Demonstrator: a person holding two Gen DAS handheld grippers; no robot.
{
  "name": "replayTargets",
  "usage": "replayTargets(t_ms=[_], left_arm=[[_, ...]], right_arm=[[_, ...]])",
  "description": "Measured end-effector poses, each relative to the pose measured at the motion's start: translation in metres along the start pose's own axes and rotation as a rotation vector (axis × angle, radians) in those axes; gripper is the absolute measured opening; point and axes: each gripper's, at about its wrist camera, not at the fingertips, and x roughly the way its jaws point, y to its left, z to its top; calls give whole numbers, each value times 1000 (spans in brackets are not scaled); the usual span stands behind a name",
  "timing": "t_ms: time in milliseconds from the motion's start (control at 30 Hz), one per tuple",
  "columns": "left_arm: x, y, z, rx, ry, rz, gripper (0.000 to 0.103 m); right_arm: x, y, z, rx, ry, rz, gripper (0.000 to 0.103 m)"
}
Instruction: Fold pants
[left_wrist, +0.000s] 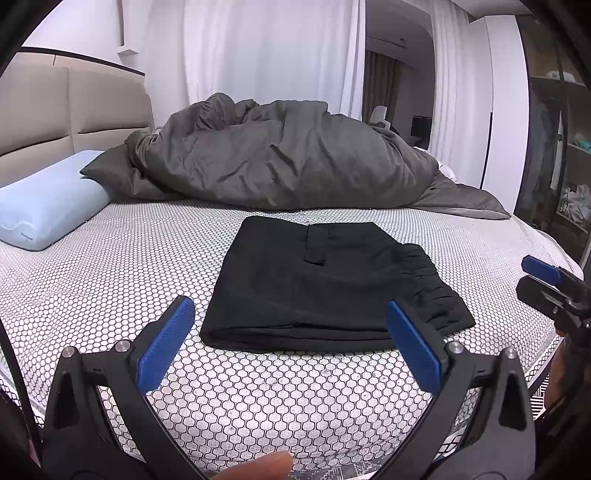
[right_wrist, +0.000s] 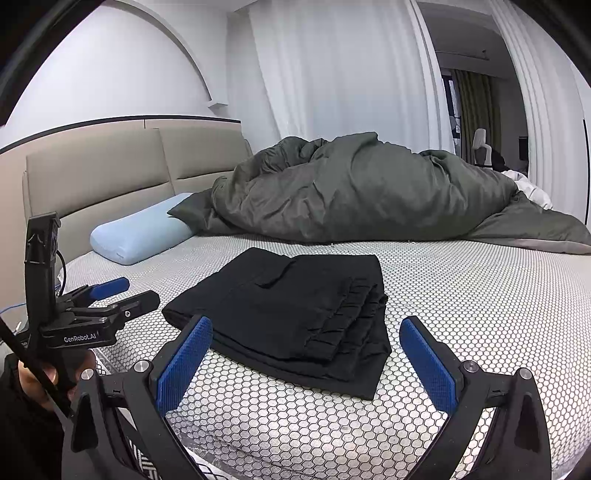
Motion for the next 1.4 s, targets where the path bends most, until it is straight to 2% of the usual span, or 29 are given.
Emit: replayTargets(t_ms=[1400], left_arm=[[2, 2, -1, 11, -5, 4, 102]], right_arm=[[-3, -2, 1, -21, 14, 8, 103]])
